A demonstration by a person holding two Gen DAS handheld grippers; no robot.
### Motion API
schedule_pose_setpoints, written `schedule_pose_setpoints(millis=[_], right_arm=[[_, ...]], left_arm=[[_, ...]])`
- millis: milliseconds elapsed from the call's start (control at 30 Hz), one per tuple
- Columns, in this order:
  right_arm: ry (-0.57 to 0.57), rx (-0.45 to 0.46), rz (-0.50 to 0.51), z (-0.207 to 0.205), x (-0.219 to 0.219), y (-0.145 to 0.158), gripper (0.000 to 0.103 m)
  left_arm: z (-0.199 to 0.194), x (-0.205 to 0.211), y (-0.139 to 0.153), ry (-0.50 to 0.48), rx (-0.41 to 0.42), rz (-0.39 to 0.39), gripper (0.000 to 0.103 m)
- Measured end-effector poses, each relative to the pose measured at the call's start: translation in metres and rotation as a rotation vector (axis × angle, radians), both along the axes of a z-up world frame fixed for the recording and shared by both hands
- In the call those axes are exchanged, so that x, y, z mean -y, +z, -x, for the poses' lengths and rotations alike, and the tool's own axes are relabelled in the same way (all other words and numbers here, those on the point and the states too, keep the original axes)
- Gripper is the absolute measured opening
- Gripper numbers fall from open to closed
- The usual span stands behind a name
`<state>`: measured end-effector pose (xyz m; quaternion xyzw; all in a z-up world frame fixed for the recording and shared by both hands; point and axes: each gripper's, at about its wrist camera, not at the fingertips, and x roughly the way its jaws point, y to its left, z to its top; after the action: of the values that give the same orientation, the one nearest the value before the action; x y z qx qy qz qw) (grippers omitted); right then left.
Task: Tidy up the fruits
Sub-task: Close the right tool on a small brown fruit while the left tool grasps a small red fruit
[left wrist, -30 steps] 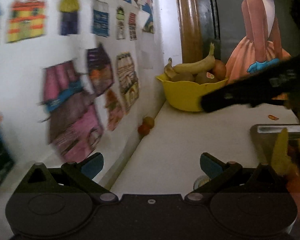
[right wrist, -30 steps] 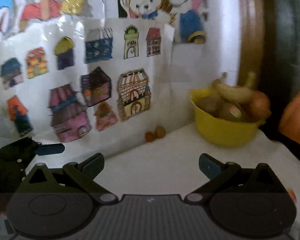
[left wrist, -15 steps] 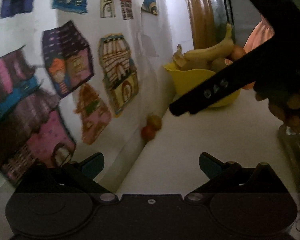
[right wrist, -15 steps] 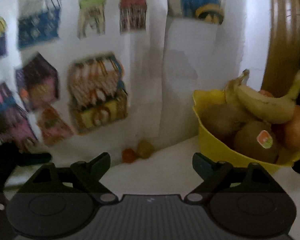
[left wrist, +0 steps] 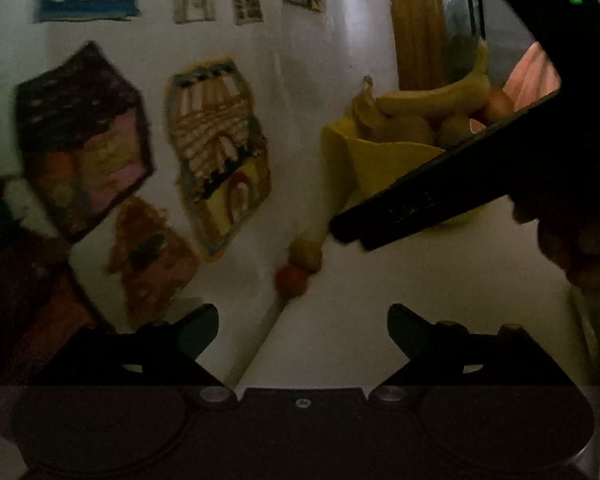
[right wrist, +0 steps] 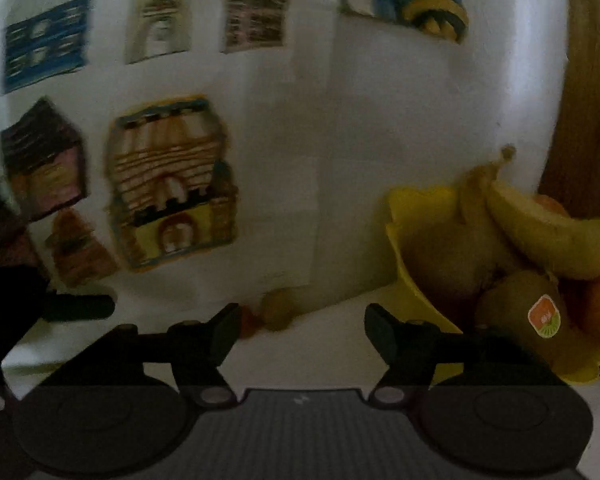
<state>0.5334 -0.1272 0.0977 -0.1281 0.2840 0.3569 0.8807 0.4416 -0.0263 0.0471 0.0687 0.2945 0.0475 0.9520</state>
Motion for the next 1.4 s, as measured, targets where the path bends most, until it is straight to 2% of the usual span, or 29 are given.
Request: schedule_pose_setpoints(millis=[200,300,333,433,567,767,867,900,1033,1200,1400], right_arm=[[0.026,-0.138,0.011,-0.029,-0.011,-0.014,0.069],[0.024,-0.146,0.029,-0.042,-0.019,-0.02,0.069],[0.019,-0.158,0.021,-0.048,-0.021,-0.022,0.065],[0.005,-0.189,0.002,-0.056,-0.026,-0.027,0.063],[0.03,-0.21,0.013,-0.067,-0.035,-0.037,0.062],[0.037,-0.264,-0.035,-0.088,-0.037,-0.048,0.051],[0.039,-0.288,-0.055,-0.095,-0.035,-0.051,0.042],[0.047,-0.297,-0.064,-0.095,-0.035,-0.051,0.032],[0.038,-0.331,-0.066,-0.094,-0.027,-0.049,0.031],[0.013,-0.364,-0.055,-0.082,0.006,-0.036,0.031],[-0.055,-0.413,-0.073,-0.07,0.047,-0.02,0.031]], left_arm=[[-0.026,0.007,-0.013,-0.012,-0.062,-0.029,0.09],[-0.036,0.007,-0.02,-0.015,-0.088,-0.022,0.089],[-0.039,0.006,-0.022,-0.011,-0.094,-0.02,0.088],[-0.048,0.007,-0.028,-0.014,-0.112,-0.019,0.086],[-0.056,0.007,-0.032,-0.023,-0.103,-0.013,0.083],[-0.065,0.004,-0.034,-0.025,-0.096,0.023,0.074],[-0.058,-0.002,-0.036,-0.021,-0.088,0.035,0.071],[-0.057,-0.003,-0.036,-0.016,-0.087,0.039,0.071],[-0.058,-0.006,-0.035,0.018,-0.091,0.051,0.067],[-0.061,-0.01,-0.033,0.079,-0.089,0.064,0.06],[-0.084,-0.008,-0.027,0.257,-0.08,0.143,0.062]])
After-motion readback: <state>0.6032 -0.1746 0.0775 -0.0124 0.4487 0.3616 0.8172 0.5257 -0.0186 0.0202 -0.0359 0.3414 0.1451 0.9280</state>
